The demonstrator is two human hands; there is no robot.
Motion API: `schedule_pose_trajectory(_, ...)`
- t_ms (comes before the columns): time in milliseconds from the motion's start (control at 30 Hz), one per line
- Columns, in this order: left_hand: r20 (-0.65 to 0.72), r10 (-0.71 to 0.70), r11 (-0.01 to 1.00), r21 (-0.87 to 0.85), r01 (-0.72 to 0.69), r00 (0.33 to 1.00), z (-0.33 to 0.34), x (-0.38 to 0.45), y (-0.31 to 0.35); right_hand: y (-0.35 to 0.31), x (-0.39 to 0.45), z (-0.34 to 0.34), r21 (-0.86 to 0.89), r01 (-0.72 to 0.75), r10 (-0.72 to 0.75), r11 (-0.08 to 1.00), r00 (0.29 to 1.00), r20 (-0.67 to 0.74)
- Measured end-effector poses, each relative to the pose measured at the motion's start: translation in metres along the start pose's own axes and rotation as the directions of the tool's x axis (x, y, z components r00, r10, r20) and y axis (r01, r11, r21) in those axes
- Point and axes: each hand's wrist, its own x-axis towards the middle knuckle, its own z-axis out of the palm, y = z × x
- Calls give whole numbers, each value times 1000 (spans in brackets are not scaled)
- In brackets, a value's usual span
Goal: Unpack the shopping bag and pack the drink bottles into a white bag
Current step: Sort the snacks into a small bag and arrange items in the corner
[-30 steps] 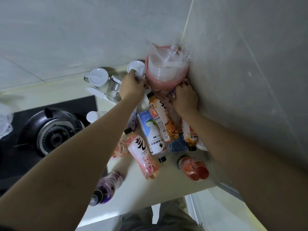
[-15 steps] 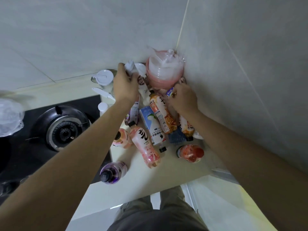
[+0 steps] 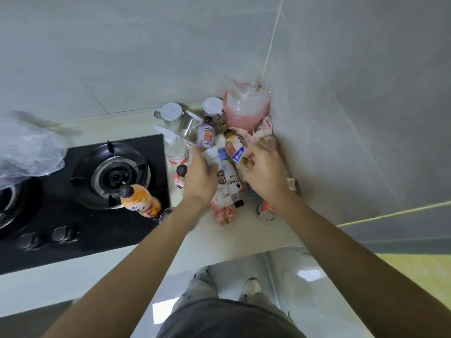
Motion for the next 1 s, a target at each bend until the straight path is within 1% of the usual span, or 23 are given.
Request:
schedule_pose_trajectory(67,-33,20,1000,-17,-20,999,2,-29,-7,-10,-19,-2,39,46,-46,998,999,12)
schedule_pose_trajectory(133,-21,45,995,-88,-47,999,7,-57,-23,-13,-39,1,92,69,-72,993,997,26)
schedule_pose_trajectory(167,-6,34,994,-107,-35,999,11,-70,-33,-13,-50,3,113,70,-74,991,997,35)
schedule_pose_trajectory(233,7,-33,996,-85,34,999,17,-97,-56,-10,-75,10,142,83,-91,986,994,52)
schedule_pose_trajectory(367,-32,-138,987,-88,134,990,31,-140,-86,8,-123,27,196,100,-123,976,986,110)
schedule_pose_trajectory(467,-18,-267,961,-88,264,964,40,-157,-107,27,-150,40,170,62,-95,984,975,199)
schedule_pose_trajectory(600,20,-343,937,-62,344,939,48,-159,-121,53,-165,54,128,-53,15,990,959,282)
schedule_pose_trajectory(733,38,-357,934,22,357,933,57,-146,-136,66,-168,71,50,-90,68,995,935,349)
schedule_pose_trajectory(867,43,-321,941,126,314,946,64,-129,-149,74,-172,91,-41,-72,82,997,908,412)
schedule_pose_trajectory(1000,38,-307,944,142,299,951,66,-118,-156,80,-173,105,-64,-84,103,994,912,397)
